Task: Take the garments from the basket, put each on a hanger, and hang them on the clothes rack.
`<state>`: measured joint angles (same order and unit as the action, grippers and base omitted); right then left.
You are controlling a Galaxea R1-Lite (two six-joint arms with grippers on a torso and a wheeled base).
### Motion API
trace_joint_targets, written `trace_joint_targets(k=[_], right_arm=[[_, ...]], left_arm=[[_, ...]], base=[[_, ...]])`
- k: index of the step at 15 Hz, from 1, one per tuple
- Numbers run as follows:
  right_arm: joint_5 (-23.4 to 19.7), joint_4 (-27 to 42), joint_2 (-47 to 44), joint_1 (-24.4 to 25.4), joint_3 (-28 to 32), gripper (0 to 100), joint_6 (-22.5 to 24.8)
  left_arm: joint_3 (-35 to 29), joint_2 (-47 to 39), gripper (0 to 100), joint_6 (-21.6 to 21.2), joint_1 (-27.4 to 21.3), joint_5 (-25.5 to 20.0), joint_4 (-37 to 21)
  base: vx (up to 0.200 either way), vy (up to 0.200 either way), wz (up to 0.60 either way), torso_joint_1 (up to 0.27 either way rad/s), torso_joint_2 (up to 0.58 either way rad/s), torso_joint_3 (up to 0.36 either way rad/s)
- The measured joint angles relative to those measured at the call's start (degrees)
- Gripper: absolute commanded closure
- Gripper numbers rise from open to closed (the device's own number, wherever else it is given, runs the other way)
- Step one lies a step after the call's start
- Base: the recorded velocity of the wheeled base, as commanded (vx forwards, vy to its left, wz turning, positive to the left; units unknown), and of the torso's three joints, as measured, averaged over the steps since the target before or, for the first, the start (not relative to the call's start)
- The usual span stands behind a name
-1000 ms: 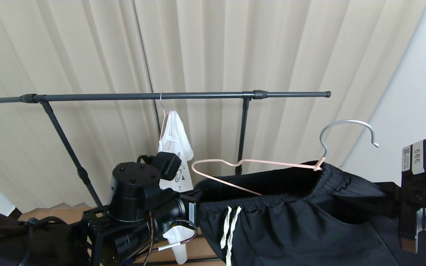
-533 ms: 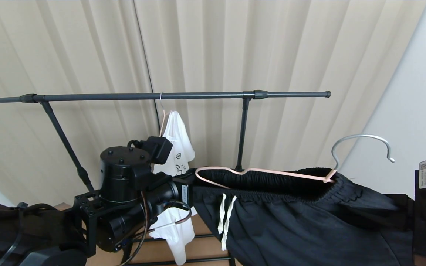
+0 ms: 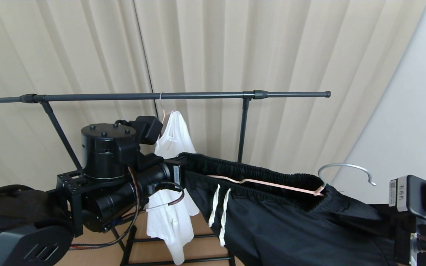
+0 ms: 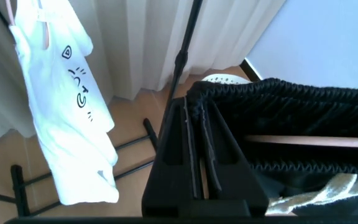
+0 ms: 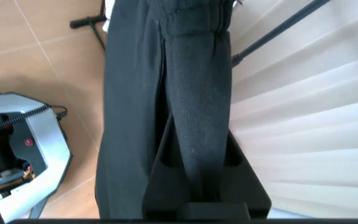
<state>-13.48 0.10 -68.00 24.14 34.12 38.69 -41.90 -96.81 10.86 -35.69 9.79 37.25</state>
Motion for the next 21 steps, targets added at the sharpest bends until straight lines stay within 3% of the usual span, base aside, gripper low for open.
trace_joint_targets(k=[13, 16, 21], right_arm=[[11.1, -1.4, -10.4, 0.0, 1.8, 100, -1.3], [13.2, -5.5, -13.3, 0.4, 2.3, 100, -7.6], [16.8, -7.4, -16.3, 4.8, 5.9, 100, -21.8]], left_arm=[[-9.5, 7.1, 100, -5.8, -1.1, 0.0, -17.2], [-11.0, 8.1, 100, -6.3, -3.0, 0.1, -20.3], [-11.8, 8.6, 100, -9.7, -5.7, -0.1, -23.9]], base=[[0.000, 0.000, 0.00, 0.000, 0.00, 0.000], [0.000, 0.000, 0.00, 0.000, 0.00, 0.000], [0.000, 0.000, 0.00, 0.000, 0.00, 0.000]])
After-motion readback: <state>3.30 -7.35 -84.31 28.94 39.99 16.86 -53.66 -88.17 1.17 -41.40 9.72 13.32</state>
